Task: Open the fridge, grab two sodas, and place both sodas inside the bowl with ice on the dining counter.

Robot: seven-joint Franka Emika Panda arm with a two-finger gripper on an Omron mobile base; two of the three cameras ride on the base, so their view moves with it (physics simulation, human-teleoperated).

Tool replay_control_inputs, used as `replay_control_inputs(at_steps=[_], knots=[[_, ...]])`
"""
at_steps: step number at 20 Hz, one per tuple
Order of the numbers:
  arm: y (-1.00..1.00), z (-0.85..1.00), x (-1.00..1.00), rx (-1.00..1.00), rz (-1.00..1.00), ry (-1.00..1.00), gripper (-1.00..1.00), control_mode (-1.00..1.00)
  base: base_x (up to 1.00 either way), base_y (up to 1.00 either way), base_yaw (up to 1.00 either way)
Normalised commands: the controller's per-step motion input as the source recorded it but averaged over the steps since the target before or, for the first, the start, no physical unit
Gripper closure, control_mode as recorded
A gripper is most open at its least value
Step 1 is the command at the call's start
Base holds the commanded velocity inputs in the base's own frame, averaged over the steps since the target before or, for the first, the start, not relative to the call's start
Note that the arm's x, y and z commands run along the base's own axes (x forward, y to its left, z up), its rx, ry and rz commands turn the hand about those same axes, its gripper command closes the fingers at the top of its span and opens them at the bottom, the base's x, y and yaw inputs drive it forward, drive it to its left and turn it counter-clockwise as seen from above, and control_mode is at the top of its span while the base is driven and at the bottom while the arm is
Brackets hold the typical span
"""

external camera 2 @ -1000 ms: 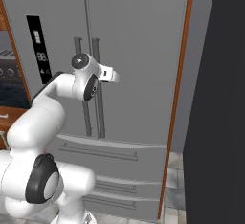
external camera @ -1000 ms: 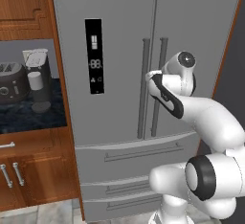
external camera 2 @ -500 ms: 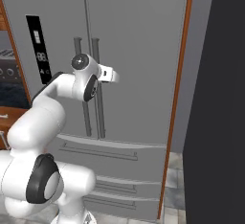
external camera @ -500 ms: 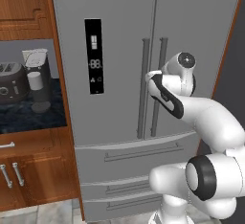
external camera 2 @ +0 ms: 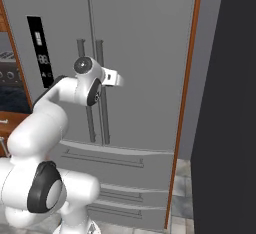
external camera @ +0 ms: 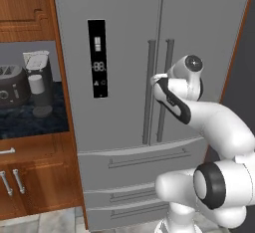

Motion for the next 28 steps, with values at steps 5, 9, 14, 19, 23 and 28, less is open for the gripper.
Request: replay_control_inputs(at_steps=[5,9,14,19,23,28], knots=[[-0.08,0.0,-0.2,0.0,0.0,0.01,1.0,-1.0,0.0,0.0,0.0],[-0.42,0.0,-0.77,0.01,0.0,0.0,1.0,-1.0,0.0,0.0,0.0],[-0.68,0.01,-0.96,0.02,0.0,0.0,1.0,-1.0,0.0,0.0,0.0],[-0.79,0.1,-0.83,0.0,-0.04,0.01,1.0,-1.0,0.0,0.0,0.0],[-0.77,0.08,-0.54,-0.04,-0.11,0.13,1.0,-1.0,0.0,0.0,0.0],[-0.37,-0.19,-0.56,-0.11,-0.08,0.11,-1.0,-1.0,0.0,0.0,0.0]])
